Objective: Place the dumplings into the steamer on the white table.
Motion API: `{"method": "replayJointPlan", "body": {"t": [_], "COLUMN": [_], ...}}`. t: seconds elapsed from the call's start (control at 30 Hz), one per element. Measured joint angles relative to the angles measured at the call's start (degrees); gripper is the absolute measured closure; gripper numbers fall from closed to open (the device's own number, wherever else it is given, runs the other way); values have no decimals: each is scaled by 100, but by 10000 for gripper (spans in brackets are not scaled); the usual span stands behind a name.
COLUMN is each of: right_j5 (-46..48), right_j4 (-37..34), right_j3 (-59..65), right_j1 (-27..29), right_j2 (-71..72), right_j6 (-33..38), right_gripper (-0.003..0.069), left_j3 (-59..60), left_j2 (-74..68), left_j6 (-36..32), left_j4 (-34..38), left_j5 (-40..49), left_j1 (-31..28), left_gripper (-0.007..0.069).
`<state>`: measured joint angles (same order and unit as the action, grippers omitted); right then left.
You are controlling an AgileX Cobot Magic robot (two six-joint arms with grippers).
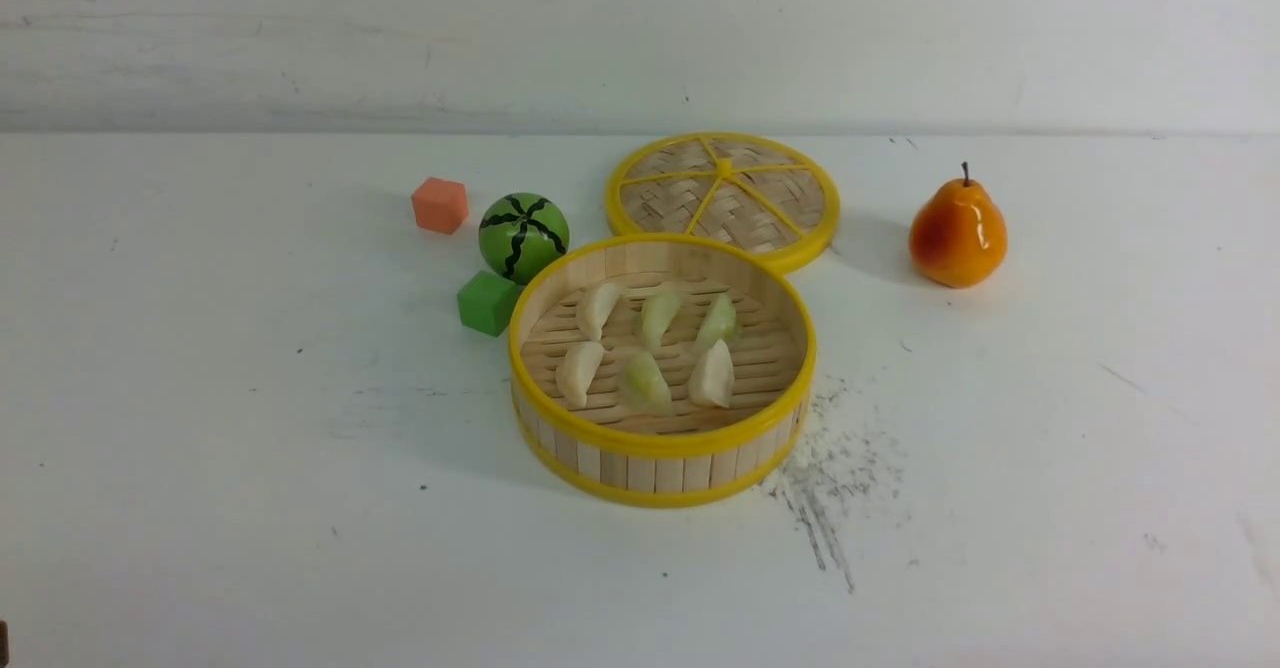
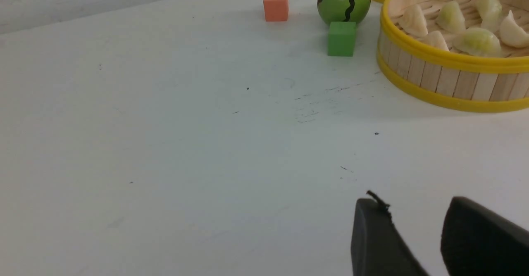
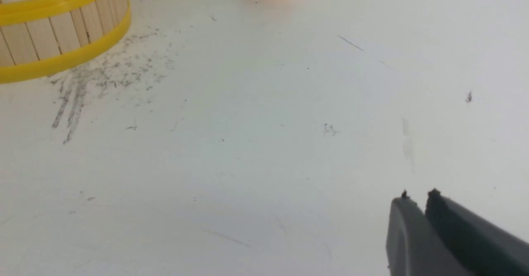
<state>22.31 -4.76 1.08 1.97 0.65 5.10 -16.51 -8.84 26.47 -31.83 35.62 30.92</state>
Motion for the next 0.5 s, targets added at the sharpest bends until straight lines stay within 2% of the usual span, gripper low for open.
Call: {"method": "replayJointPlan", "body": {"t": [0.3,0.5], "right_j5": [0,0], "right_j4": [0,-4], "right_j3": [0,0], "right_j1": [0,6], "right_j2": [0,0], "right_j6": [0,0], "right_gripper": [575,568], "left_j3": [52,416], "left_j2": [59,715], "left_j6": [0,0], "left_j4": [-7,-50], "left_j5": [-32,215], "left_j1": [0,0], "left_gripper": [386,386]}}
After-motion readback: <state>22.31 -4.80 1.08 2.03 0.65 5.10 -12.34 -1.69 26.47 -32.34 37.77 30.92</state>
